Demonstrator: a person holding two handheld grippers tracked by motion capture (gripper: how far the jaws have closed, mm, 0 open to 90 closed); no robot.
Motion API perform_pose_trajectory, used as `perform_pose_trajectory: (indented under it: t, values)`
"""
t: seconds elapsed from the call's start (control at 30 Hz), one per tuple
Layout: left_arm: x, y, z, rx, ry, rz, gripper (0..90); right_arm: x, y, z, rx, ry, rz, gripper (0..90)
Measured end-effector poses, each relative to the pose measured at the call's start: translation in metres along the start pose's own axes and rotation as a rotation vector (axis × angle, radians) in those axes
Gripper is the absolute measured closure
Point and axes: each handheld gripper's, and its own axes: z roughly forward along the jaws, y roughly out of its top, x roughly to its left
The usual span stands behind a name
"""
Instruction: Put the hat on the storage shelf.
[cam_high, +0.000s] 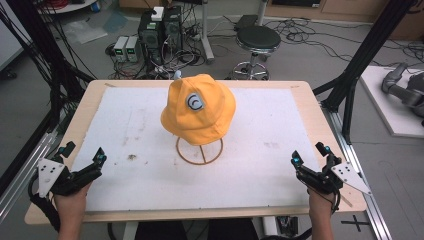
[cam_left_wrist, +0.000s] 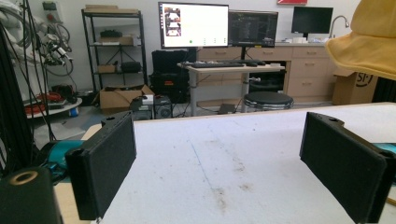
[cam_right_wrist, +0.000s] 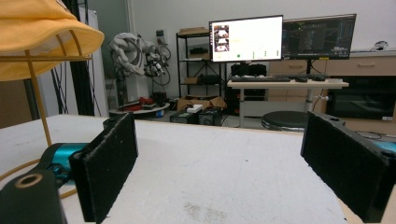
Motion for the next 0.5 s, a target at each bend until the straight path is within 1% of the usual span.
perform_pose_trajectory:
  t: [0.1,0.13,0.2,0.5]
  values:
    - [0.0003,0.0001,-0.0003,0.0,0.0,-0.003,11.1,0.0001,0.0004,-0.0009,0.001,-0.003,0.011,10.8]
    - [0.0005,0.0002,-0.0004,0.001,0.0,-0.005,11.1,-0.0004,0.0007,-0.0013,-0.003,-0.003,0.005,10.8]
    - [0.0007,0.0001,-0.0005,0.0,-0.001,-0.01,11.1,-0.0004,0.001,-0.0018,-0.004,-0.004,0.012,10.8]
    - [0.0012,-0.0004,0.0001,0.001,-0.017,-0.018,11.1,-0.0004,0.001,-0.0015,-0.003,-0.003,0.01,10.8]
